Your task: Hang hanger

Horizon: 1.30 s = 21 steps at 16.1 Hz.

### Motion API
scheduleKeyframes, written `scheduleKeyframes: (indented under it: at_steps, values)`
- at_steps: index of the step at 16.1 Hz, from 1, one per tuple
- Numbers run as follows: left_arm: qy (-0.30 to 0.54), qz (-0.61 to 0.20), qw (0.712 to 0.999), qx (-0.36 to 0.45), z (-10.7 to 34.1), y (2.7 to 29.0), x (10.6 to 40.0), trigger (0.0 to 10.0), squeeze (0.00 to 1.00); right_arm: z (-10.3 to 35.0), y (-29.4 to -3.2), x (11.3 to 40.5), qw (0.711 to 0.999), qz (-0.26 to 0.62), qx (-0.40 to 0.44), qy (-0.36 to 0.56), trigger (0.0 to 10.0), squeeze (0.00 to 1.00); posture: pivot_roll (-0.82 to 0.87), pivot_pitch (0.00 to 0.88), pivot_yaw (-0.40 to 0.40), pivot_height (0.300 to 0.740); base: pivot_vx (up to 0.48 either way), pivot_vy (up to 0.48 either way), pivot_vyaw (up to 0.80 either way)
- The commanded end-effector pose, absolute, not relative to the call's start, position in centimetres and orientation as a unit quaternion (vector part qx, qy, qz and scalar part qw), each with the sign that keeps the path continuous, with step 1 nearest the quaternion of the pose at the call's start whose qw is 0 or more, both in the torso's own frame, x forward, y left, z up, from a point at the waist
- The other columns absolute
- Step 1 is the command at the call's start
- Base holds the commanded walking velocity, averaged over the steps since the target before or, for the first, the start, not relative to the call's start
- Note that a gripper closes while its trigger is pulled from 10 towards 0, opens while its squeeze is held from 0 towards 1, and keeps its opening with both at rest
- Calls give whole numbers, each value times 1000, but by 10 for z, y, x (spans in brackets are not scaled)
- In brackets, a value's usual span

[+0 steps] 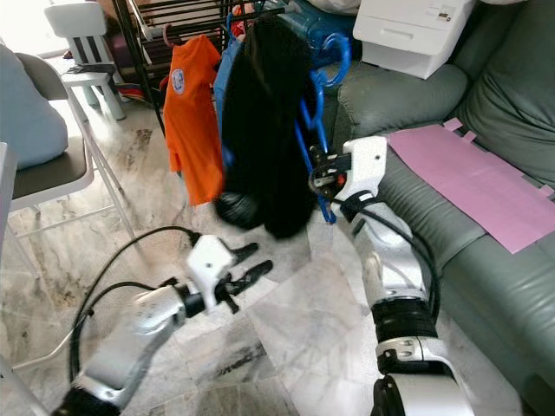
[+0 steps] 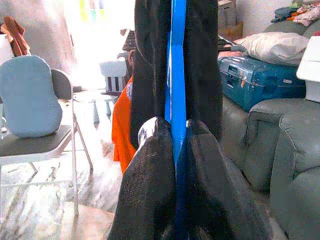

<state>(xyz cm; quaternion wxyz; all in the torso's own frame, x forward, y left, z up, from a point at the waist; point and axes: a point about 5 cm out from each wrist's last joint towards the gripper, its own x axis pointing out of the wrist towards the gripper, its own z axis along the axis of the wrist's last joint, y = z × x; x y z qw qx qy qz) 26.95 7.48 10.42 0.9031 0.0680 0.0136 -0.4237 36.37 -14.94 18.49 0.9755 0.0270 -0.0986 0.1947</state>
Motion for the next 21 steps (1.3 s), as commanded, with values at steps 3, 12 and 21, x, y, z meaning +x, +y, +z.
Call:
scheduleKeyframes:
  at_steps: [3, 12, 21]
  values:
    - [24, -416, 906, 70, 98, 80, 265, 10000, 1000, 198, -146, 365, 969, 201, 1, -141, 10000, 0, -97, 47, 1, 740, 0, 0, 0]
    - [-66, -139, 978, 138, 132, 143, 323, 10000, 1000, 176, -139, 328, 933, 338, -21, -118, 10000, 0, -117, 44, 4, 740, 0, 0, 0]
    - [-152, -227, 921, 278, 177, 166, 318, 10000, 1000, 158, -147, 300, 894, 441, -59, -60, 10000, 0, -107, 42, 10, 740, 0, 0, 0]
